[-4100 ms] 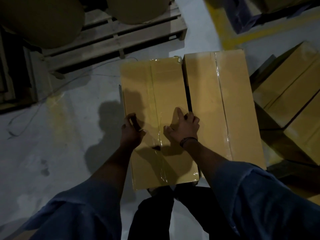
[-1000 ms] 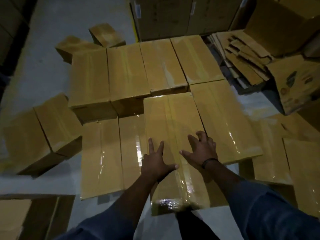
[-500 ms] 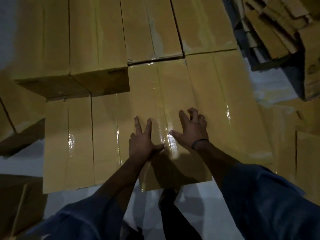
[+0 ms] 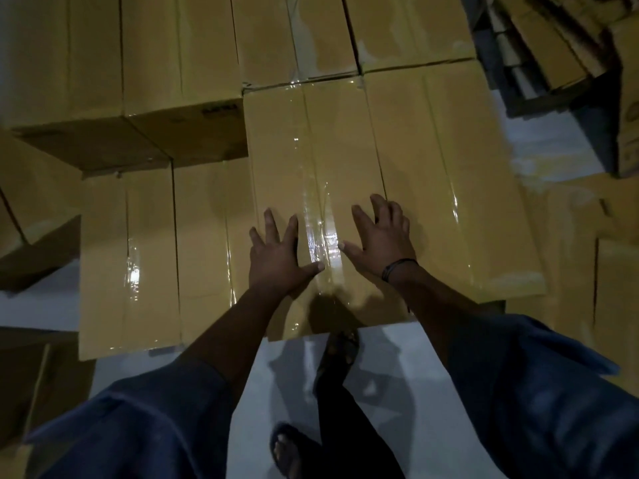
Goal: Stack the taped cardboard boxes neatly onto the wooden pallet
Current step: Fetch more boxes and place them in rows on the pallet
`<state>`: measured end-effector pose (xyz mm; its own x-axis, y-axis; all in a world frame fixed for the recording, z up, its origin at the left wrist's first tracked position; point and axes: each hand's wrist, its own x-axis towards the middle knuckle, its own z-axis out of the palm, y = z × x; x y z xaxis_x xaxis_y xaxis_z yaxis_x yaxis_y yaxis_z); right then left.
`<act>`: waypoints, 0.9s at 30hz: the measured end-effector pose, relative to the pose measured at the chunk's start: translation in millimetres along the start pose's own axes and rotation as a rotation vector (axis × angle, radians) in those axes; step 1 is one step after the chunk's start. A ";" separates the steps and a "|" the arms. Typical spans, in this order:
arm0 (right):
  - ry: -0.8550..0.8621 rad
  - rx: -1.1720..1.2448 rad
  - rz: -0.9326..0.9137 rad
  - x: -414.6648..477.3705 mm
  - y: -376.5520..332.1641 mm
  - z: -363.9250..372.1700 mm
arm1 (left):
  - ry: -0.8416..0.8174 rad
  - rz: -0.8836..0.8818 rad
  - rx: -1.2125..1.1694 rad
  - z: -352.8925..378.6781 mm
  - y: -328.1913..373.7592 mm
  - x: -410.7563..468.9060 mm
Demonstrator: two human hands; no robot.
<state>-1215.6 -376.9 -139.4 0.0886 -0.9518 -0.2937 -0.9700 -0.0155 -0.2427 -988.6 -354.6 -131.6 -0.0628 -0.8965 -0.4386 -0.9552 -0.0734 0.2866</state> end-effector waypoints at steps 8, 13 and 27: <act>-0.091 -0.002 -0.040 -100.6 30.4 18.1 | -0.040 0.057 0.090 39.2 1.2 -82.1; -0.107 0.016 -0.058 -154.3 46.6 31.8 | -0.045 0.127 0.097 55.3 -7.5 -121.3; -0.062 -0.230 -0.227 -148.5 60.0 37.4 | 0.060 0.144 0.197 70.7 -7.2 -121.2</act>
<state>-1278.5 -225.1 -144.9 0.3150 -0.8959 -0.3133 -0.9490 -0.3003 -0.0956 -994.5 -214.6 -140.8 -0.1909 -0.9162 -0.3524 -0.9759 0.1384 0.1688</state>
